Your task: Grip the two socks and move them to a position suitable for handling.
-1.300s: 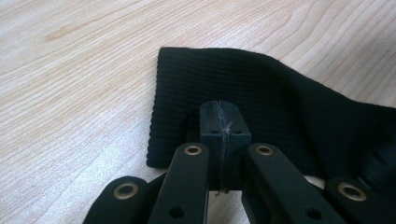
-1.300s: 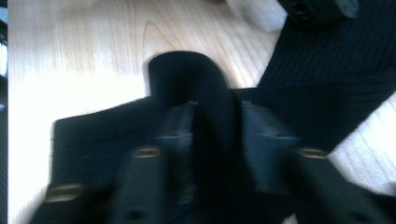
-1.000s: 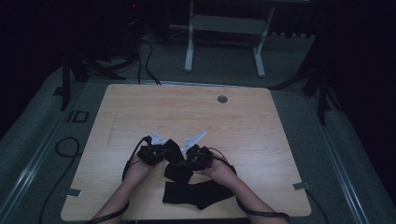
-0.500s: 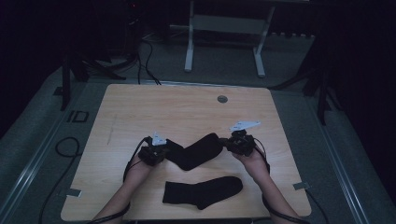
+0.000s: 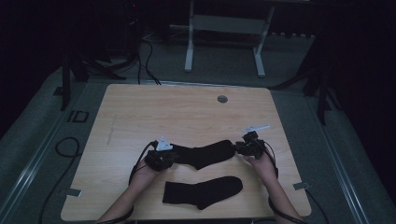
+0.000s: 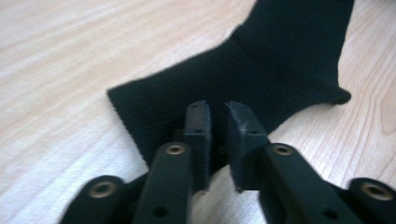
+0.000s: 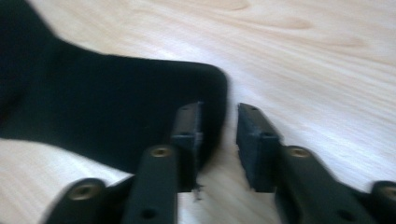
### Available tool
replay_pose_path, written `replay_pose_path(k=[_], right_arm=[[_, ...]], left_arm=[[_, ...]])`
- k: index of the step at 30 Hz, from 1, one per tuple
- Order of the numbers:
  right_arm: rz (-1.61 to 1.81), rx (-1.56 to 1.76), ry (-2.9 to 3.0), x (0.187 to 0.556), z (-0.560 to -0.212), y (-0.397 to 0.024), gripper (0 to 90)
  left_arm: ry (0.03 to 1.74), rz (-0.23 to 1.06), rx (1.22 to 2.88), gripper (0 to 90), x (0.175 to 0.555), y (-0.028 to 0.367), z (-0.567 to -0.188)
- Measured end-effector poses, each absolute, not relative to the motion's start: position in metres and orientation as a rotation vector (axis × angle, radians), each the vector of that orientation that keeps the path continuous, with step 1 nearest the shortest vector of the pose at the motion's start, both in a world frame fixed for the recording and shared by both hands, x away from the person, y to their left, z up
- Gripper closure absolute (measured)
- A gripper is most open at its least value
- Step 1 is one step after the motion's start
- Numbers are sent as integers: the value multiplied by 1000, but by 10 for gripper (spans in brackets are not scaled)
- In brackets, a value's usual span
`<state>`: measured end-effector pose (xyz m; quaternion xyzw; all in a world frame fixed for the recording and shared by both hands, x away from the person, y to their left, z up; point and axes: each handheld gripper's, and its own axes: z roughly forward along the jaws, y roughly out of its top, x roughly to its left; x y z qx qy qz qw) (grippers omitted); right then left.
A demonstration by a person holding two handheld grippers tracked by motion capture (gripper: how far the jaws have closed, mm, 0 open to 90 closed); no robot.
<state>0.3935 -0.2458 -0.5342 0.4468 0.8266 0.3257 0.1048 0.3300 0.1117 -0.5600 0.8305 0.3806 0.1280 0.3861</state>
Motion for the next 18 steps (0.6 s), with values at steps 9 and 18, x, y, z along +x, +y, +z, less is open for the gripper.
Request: replay_pose_path(k=[9, 18], right_arm=[[986, 1283, 2446, 400, -525, -238, 535], [904, 1277, 2496, 410, -540, -226, 585]], left_arm=[[1048, 371, 2073, 505, 346, 125, -552], [1120, 357, 2123, 489, 360, 129, -564]])
